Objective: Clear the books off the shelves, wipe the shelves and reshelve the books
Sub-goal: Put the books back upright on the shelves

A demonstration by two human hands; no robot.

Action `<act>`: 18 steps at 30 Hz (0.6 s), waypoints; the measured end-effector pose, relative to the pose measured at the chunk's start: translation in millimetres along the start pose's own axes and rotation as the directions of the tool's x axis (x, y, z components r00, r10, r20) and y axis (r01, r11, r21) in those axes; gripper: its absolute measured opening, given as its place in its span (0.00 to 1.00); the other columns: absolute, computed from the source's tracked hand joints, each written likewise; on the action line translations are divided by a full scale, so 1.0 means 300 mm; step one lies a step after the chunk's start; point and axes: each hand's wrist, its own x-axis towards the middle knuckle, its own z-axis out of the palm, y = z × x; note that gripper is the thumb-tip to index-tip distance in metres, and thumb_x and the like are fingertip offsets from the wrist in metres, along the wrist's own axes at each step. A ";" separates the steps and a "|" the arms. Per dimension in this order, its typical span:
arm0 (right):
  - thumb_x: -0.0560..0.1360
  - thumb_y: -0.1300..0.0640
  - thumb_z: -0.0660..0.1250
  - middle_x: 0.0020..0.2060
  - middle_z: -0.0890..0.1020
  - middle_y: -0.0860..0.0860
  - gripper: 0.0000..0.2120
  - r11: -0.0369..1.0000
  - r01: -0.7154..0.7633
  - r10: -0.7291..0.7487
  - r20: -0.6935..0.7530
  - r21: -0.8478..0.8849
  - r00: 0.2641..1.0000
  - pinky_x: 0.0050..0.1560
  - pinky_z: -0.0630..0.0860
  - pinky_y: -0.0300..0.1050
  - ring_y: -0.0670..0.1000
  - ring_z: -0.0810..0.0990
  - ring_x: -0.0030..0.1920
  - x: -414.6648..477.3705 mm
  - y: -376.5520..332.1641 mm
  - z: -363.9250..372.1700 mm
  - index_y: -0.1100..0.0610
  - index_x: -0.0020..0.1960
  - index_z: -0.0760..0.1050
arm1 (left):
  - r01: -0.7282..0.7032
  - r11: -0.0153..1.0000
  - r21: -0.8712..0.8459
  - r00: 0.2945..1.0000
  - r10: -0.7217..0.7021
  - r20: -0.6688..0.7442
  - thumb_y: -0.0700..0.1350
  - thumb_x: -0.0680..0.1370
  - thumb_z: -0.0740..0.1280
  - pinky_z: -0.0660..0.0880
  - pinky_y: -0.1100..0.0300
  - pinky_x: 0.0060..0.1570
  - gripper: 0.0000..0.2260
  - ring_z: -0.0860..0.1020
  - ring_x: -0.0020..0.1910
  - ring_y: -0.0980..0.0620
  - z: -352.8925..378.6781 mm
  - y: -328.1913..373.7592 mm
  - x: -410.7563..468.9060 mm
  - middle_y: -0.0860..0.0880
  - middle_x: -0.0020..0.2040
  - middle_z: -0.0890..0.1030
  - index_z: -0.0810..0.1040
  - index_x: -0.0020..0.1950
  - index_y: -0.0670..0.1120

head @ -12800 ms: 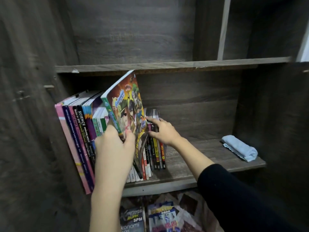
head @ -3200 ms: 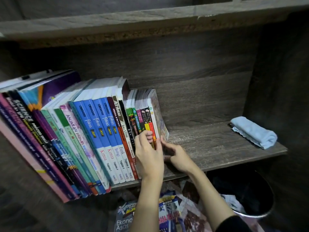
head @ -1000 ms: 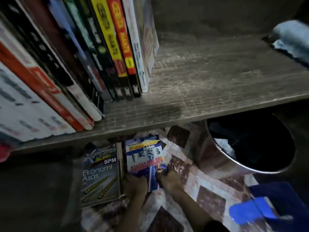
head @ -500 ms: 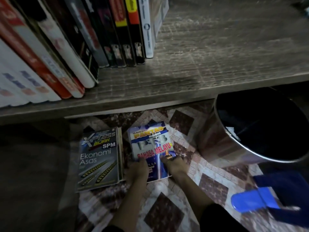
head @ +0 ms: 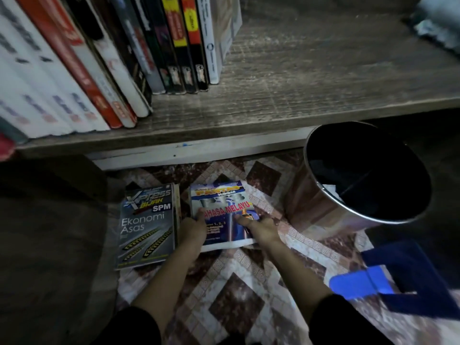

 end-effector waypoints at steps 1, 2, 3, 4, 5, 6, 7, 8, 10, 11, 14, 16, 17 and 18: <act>0.61 0.45 0.79 0.42 0.85 0.60 0.19 0.999 0.000 -0.001 0.028 0.038 1.000 0.47 0.81 0.61 0.61 0.84 0.43 -0.019 -0.014 -0.015 0.59 0.40 0.79 | 0.006 1.000 -0.012 1.000 -0.006 0.015 0.56 0.81 0.56 0.71 0.56 0.42 0.25 0.78 0.48 0.40 -0.011 0.017 -0.026 0.36 0.54 0.79 0.74 0.58 0.33; 0.60 0.45 0.80 0.42 0.85 0.59 0.19 0.999 0.008 -0.010 0.047 0.054 0.999 0.45 0.82 0.59 0.60 0.84 0.42 -0.040 -0.031 -0.034 0.59 0.40 0.80 | 0.013 1.000 -0.028 1.000 -0.013 0.024 0.56 0.81 0.56 0.71 0.56 0.43 0.25 0.78 0.48 0.41 -0.020 0.031 -0.050 0.36 0.55 0.79 0.73 0.59 0.34; 0.61 0.47 0.80 0.40 0.85 0.58 0.18 0.998 0.022 -0.026 0.062 0.063 0.998 0.41 0.82 0.53 0.59 0.84 0.39 -0.076 -0.054 -0.057 0.59 0.39 0.80 | 0.019 0.999 -0.044 0.999 -0.017 0.043 0.56 0.81 0.56 0.72 0.56 0.45 0.24 0.77 0.48 0.42 -0.037 0.045 -0.083 0.37 0.55 0.79 0.73 0.61 0.35; 0.64 0.50 0.79 0.37 0.84 0.57 0.15 0.997 0.042 -0.047 0.070 0.070 0.996 0.35 0.81 0.47 0.56 0.83 0.35 -0.114 -0.081 -0.078 0.59 0.38 0.80 | 0.029 0.997 -0.070 0.998 -0.025 0.057 0.56 0.81 0.55 0.72 0.55 0.47 0.24 0.77 0.48 0.43 -0.049 0.057 -0.111 0.37 0.56 0.78 0.72 0.62 0.36; 0.66 0.52 0.78 0.35 0.83 0.56 0.12 0.994 0.064 -0.071 0.077 0.084 0.994 0.29 0.78 0.43 0.53 0.81 0.31 -0.147 -0.107 -0.098 0.59 0.37 0.79 | 0.023 0.995 -0.095 0.997 -0.017 0.071 0.56 0.82 0.55 0.72 0.55 0.49 0.24 0.77 0.50 0.43 -0.060 0.072 -0.137 0.38 0.57 0.78 0.71 0.64 0.37; 0.68 0.55 0.77 0.33 0.82 0.55 0.11 0.992 0.088 -0.095 0.082 0.093 0.992 0.25 0.76 0.40 0.50 0.80 0.28 -0.199 -0.138 -0.120 0.60 0.38 0.79 | 0.015 0.994 -0.108 0.996 -0.006 0.084 0.56 0.82 0.55 0.72 0.55 0.51 0.24 0.77 0.53 0.42 -0.081 0.094 -0.176 0.38 0.58 0.77 0.69 0.66 0.37; 0.69 0.57 0.76 0.32 0.81 0.55 0.09 0.988 0.113 -0.121 0.083 0.103 0.989 0.22 0.74 0.39 0.48 0.79 0.25 -0.245 -0.166 -0.140 0.61 0.39 0.79 | 0.006 0.993 -0.119 0.996 0.005 0.093 0.55 0.82 0.55 0.71 0.55 0.53 0.23 0.76 0.56 0.42 -0.098 0.109 -0.206 0.39 0.61 0.76 0.68 0.68 0.38; 0.70 0.58 0.76 0.32 0.80 0.54 0.08 0.985 0.143 -0.151 0.083 0.102 0.985 0.20 0.72 0.37 0.47 0.78 0.23 -0.312 -0.196 -0.165 0.60 0.40 0.79 | -0.021 0.992 -0.127 0.994 0.035 0.106 0.54 0.82 0.55 0.71 0.55 0.55 0.23 0.75 0.59 0.42 -0.126 0.126 -0.254 0.39 0.63 0.75 0.67 0.69 0.39; 0.71 0.58 0.74 0.32 0.79 0.54 0.07 0.981 0.175 -0.183 0.088 0.089 0.979 0.18 0.69 0.35 0.44 0.76 0.20 -0.417 -0.248 -0.205 0.59 0.41 0.77 | -0.074 0.990 -0.118 0.987 0.090 0.134 0.52 0.82 0.56 0.69 0.56 0.60 0.22 0.73 0.63 0.42 -0.165 0.168 -0.331 0.40 0.66 0.73 0.66 0.71 0.40; 0.72 0.59 0.74 0.31 0.78 0.55 0.07 0.980 0.181 -0.189 0.091 0.081 0.978 0.17 0.68 0.34 0.44 0.75 0.18 -0.469 -0.271 -0.227 0.59 0.40 0.76 | -0.094 0.992 -0.088 0.981 0.107 0.161 0.53 0.82 0.56 0.70 0.54 0.62 0.22 0.73 0.63 0.41 -0.180 0.189 -0.369 0.40 0.66 0.73 0.67 0.70 0.39; 0.71 0.61 0.74 0.29 0.76 0.57 0.09 0.975 0.203 -0.210 0.066 0.095 0.976 0.15 0.68 0.35 0.47 0.73 0.16 -0.646 -0.326 -0.304 0.62 0.39 0.74 | -0.135 0.990 -0.031 0.966 0.138 0.217 0.58 0.78 0.58 0.73 0.53 0.60 0.26 0.76 0.59 0.44 -0.240 0.223 -0.500 0.42 0.62 0.77 0.72 0.66 0.40; 0.71 0.62 0.74 0.26 0.76 0.57 0.10 0.971 0.226 -0.230 0.047 0.081 0.972 0.15 0.67 0.35 0.48 0.73 0.16 -0.740 -0.351 -0.348 0.65 0.43 0.75 | -0.147 0.986 -0.073 0.944 0.162 0.287 0.54 0.81 0.58 0.74 0.58 0.46 0.18 0.78 0.47 0.47 -0.274 0.246 -0.595 0.44 0.52 0.80 0.74 0.61 0.42; 0.71 0.61 0.74 0.23 0.76 0.57 0.10 0.969 0.234 -0.237 0.041 0.076 0.971 0.15 0.67 0.35 0.49 0.73 0.15 -0.792 -0.360 -0.370 0.65 0.45 0.75 | -0.148 0.987 -0.069 0.931 0.163 0.326 0.52 0.81 0.58 0.74 0.58 0.42 0.14 0.77 0.42 0.48 -0.290 0.251 -0.644 0.45 0.48 0.80 0.74 0.59 0.44; 0.71 0.62 0.74 0.22 0.75 0.57 0.10 0.964 0.256 -0.258 0.022 0.073 0.966 0.15 0.67 0.35 0.50 0.73 0.15 -0.853 -0.368 -0.396 0.66 0.47 0.75 | -0.166 0.984 -0.068 0.920 0.179 0.349 0.51 0.82 0.58 0.73 0.58 0.41 0.12 0.76 0.40 0.49 -0.312 0.262 -0.709 0.45 0.46 0.79 0.74 0.57 0.45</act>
